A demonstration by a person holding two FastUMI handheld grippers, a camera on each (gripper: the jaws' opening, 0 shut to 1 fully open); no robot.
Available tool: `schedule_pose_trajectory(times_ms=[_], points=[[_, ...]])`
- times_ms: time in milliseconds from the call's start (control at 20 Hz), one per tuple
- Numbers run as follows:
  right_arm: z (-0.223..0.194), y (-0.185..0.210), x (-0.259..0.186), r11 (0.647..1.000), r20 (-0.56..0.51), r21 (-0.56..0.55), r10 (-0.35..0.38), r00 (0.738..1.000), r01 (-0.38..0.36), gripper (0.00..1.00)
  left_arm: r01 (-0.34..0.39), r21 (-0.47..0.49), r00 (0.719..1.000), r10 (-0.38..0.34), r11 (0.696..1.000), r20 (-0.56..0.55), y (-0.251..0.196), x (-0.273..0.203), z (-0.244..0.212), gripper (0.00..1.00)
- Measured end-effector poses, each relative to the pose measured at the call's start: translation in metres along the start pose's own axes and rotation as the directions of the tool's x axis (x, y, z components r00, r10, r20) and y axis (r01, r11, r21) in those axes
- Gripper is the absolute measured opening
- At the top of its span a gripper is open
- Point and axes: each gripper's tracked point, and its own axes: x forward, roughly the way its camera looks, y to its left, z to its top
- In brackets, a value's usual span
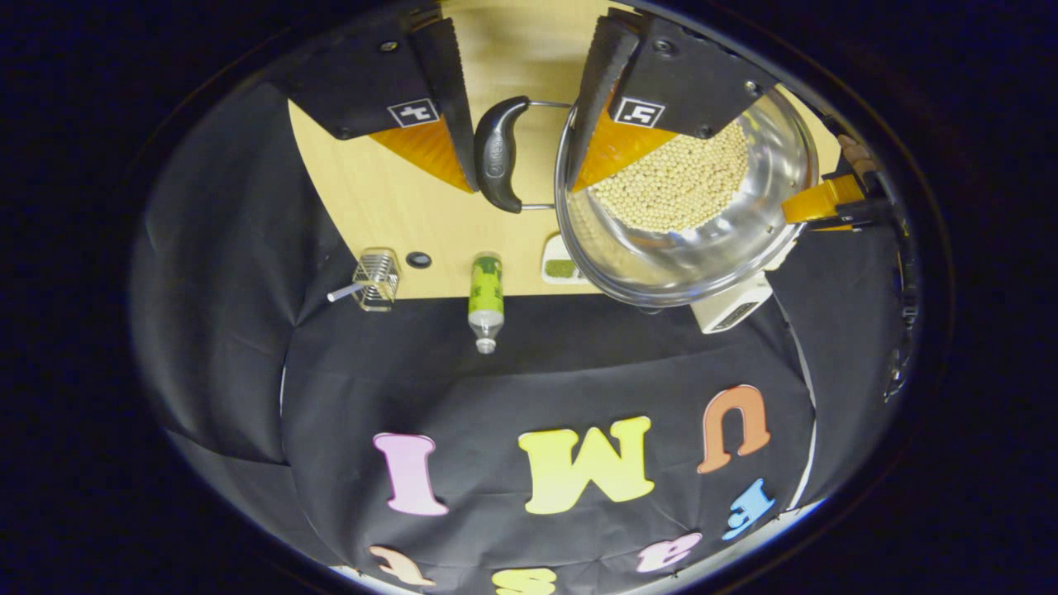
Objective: First push the handle of the pot to place it horizontally, then grasp the pot with both hands and set it on the induction cooktop.
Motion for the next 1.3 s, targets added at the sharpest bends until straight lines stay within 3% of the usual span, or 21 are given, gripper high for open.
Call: schedule_pose_trajectory(times_ms=[800, 1300], points=[[0.009, 0.147, 0.048, 0.984, -0.04, -0.086, 0.151, 0.988, -0.154, 0.63, -0.156, -0.099, 0.988, 0.156, 0.983, -0.005, 0.14, -0.013, -0.005, 0.59], [-0.025, 0.189, 0.103, 0.98, -0.149, -0.094, 0.163, 0.975, -0.178, 0.62, -0.204, -0.093, 0.976, 0.196, 0.975, -0.092, 0.187, 0.021, -0.042, 0.59]])
